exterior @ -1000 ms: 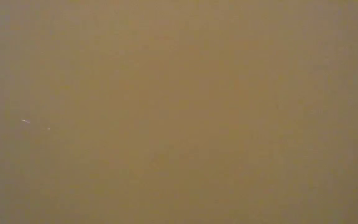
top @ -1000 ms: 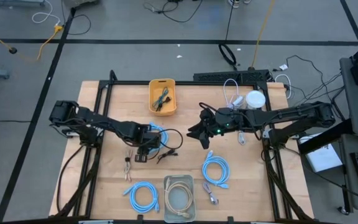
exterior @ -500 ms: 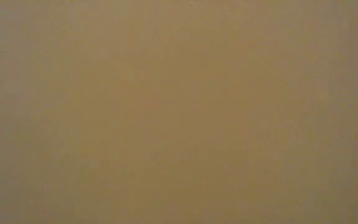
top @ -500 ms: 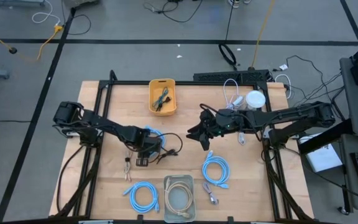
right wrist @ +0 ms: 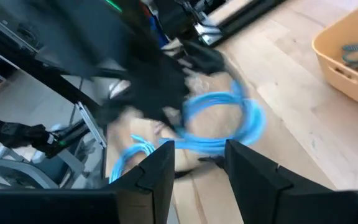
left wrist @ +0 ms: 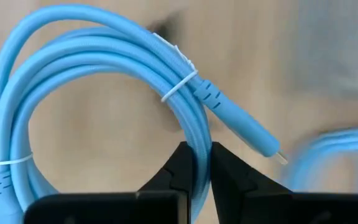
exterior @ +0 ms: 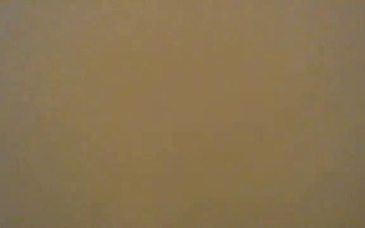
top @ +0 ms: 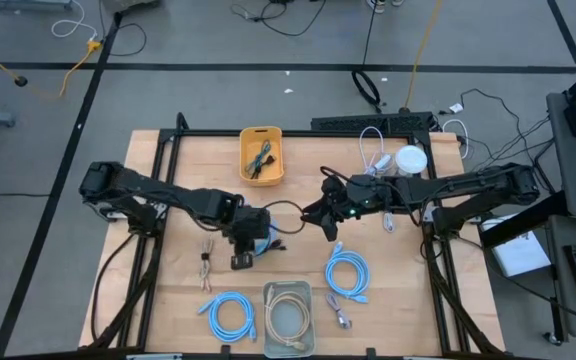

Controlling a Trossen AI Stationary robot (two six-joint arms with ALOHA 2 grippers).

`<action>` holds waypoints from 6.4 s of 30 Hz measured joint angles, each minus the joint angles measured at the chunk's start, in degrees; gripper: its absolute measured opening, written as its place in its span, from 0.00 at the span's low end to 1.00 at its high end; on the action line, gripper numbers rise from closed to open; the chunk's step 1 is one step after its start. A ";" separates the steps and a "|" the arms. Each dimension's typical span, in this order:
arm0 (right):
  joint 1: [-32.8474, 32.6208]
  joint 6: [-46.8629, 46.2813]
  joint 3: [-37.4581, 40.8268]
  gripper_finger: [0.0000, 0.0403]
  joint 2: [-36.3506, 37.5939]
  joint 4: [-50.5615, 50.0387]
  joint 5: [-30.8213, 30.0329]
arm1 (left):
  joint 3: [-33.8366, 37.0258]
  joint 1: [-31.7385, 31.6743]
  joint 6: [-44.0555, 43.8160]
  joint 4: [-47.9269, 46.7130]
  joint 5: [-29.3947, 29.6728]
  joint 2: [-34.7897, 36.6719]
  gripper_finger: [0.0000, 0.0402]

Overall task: Pick & Place USB Port
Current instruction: Put the top blue video cable into the gray bin

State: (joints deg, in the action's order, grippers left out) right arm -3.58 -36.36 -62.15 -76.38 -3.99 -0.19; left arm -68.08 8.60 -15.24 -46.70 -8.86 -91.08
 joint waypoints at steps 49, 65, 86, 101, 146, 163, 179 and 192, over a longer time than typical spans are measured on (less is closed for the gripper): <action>-16.43 -2.58 0.07 0.33 9.51 -17.22 -30.37 | -46.18 24.86 -13.82 -25.45 -4.96 -31.18 0.08; -16.78 -8.67 9.86 0.33 9.55 -3.94 -30.98 | -60.79 25.41 -11.32 -29.90 -4.37 -37.35 0.08; -21.28 -5.16 14.31 0.33 9.94 6.14 -29.75 | -66.48 21.04 -1.90 -34.56 -0.38 -42.39 0.08; -20.03 -1.92 13.33 0.33 12.33 5.92 -30.03 | -66.48 24.24 -5.47 -27.57 -4.32 -42.81 0.08; -20.12 -1.43 13.33 0.33 12.28 5.94 -29.77 | -66.39 21.51 -4.42 -23.74 -4.96 -45.36 0.29; -20.14 -2.37 13.33 0.33 12.28 5.97 -28.32 | -66.52 21.16 -13.03 -17.56 2.69 -39.88 0.39; -20.14 -3.04 13.32 0.33 12.28 6.12 -28.12 | -66.39 17.73 -11.66 -14.65 3.08 -40.55 0.00; -21.67 -3.06 13.33 0.33 12.28 6.03 -28.15 | -56.02 18.55 -14.01 -9.13 0.26 -40.63 0.00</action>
State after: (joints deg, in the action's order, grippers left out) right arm -25.26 -39.42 -48.82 -64.10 2.04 -28.34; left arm -124.10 27.15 -29.25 -55.83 -8.60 -131.71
